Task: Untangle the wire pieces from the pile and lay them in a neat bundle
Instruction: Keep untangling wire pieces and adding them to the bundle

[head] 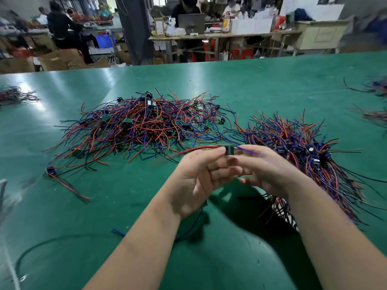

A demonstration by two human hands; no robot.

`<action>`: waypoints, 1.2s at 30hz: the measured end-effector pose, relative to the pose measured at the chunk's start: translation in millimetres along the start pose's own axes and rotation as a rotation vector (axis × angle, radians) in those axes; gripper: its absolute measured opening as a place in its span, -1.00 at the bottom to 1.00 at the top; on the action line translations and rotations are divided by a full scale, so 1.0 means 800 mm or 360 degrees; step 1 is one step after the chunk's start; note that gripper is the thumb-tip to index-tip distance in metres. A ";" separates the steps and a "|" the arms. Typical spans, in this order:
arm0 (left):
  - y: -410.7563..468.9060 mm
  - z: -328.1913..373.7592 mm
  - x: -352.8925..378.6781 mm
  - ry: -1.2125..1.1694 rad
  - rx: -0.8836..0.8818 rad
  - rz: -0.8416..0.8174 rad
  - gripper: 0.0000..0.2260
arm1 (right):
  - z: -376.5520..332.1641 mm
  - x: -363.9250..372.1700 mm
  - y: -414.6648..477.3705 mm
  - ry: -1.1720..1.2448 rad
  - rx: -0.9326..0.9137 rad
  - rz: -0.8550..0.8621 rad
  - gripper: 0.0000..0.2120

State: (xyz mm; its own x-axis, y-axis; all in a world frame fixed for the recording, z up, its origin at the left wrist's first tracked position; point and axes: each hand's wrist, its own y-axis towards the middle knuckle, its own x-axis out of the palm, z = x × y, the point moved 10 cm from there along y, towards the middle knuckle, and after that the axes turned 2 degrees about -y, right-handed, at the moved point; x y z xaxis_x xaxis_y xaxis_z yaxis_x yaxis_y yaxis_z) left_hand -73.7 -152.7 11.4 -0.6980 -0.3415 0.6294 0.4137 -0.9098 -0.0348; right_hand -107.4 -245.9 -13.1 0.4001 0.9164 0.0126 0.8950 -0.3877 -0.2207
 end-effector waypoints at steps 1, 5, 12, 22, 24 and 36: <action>0.000 0.003 -0.004 -0.0061 0.0030 0.0040 -0.89 | -0.003 0.015 -0.004 0.0011 -0.0058 -0.0139 -0.83; -0.002 0.014 -0.031 -0.0004 0.0179 0.0382 -0.78 | -0.029 0.028 -0.008 0.0310 -0.0372 -0.0206 -0.75; -0.008 0.023 -0.033 0.0403 0.0410 0.0516 -0.77 | -0.034 0.007 -0.005 0.0727 -0.0397 0.0106 -0.89; -0.004 0.013 -0.017 0.0641 0.0293 0.0279 -0.81 | -0.041 -0.010 -0.007 0.0483 -0.0433 0.0116 -0.91; -0.003 0.009 -0.022 0.0688 0.0271 0.0317 -0.87 | -0.036 -0.007 -0.006 0.0262 -0.0424 0.0149 -0.89; -0.008 -0.043 -0.019 0.1098 -0.0319 0.0086 -0.91 | -0.032 -0.109 -0.030 0.0675 -0.0413 0.0961 -0.85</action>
State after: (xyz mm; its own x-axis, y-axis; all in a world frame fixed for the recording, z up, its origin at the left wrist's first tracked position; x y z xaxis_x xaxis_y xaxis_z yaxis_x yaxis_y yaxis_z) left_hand -85.6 -150.0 -24.7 -0.9173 -0.3982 -0.0090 0.3889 -0.8906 -0.2357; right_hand -159.0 -319.3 15.7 0.8269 0.4431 0.3462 0.4947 -0.8660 -0.0733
